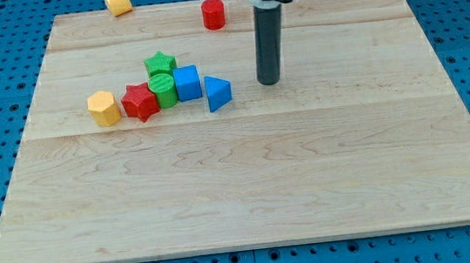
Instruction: Slide the blue triangle to the right side of the blue cube
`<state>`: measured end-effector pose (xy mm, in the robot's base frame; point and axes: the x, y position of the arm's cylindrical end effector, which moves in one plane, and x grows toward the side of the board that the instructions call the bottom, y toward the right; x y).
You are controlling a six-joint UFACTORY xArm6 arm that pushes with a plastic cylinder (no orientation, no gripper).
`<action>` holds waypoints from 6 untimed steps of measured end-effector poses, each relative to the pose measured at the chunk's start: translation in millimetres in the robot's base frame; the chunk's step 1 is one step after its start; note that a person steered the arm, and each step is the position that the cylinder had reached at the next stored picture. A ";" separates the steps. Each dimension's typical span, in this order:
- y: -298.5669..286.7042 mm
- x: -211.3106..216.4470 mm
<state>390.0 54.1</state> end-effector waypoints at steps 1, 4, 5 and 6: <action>-29.9 15.9; -81.9 51.5; -12.8 37.2; -48.0 -21.0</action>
